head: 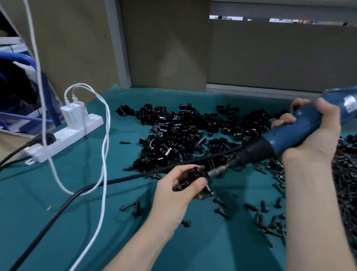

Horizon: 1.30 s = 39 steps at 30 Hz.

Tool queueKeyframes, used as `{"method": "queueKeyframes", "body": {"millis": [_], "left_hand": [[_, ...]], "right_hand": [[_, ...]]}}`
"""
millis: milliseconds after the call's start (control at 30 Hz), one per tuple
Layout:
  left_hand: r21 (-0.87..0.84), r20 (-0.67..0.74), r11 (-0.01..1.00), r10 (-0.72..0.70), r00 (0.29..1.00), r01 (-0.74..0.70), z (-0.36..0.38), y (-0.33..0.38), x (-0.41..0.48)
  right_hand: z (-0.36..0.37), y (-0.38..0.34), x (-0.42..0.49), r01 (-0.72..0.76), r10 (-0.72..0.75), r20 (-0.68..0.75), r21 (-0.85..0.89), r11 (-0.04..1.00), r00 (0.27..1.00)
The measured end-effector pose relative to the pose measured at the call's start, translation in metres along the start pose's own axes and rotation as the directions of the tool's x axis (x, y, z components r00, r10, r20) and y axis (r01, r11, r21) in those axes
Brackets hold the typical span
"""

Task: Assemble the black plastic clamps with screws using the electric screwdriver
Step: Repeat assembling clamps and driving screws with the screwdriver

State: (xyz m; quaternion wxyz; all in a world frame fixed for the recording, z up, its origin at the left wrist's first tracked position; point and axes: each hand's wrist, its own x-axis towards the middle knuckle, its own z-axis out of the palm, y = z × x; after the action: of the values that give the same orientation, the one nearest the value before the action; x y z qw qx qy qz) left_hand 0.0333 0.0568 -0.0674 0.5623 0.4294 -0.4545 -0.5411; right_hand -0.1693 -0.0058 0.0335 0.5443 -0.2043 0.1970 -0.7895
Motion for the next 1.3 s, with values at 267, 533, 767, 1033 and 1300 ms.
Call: {"method": "queueKeyframes", "body": {"millis": [267, 533, 767, 1033, 1300], "left_hand": [[-0.185, 0.073, 0.98, -0.06, 0.996, 0.073, 0.0, 0.009, -0.003], [-0.152, 0.118, 0.985, -0.06, 0.991, 0.077, -0.003, 0.008, -0.001], [-0.171, 0.108, 0.982, -0.063, 0.992, 0.081, -0.005, 0.009, 0.001], [-0.096, 0.118, 0.993, -0.059, 0.991, 0.071, -0.006, 0.006, 0.001], [0.054, 0.098, 0.998, -0.034, 0.995, 0.029, -0.006, 0.002, 0.001]], "right_hand": [[-0.014, 0.01, 0.007, 0.035, -0.014, -0.146, 0.14, 0.99, 0.989], [-0.02, 0.014, 0.01, 0.066, -0.052, -0.114, 0.125, 0.99, 0.992], [-0.017, 0.019, 0.01, 0.024, -0.003, -0.128, 0.162, 0.986, 0.992], [-0.018, 0.02, 0.011, 0.028, -0.007, -0.135, 0.155, 0.988, 0.991], [-0.018, 0.021, 0.011, 0.011, 0.009, -0.145, 0.14, 0.99, 0.989]]}}
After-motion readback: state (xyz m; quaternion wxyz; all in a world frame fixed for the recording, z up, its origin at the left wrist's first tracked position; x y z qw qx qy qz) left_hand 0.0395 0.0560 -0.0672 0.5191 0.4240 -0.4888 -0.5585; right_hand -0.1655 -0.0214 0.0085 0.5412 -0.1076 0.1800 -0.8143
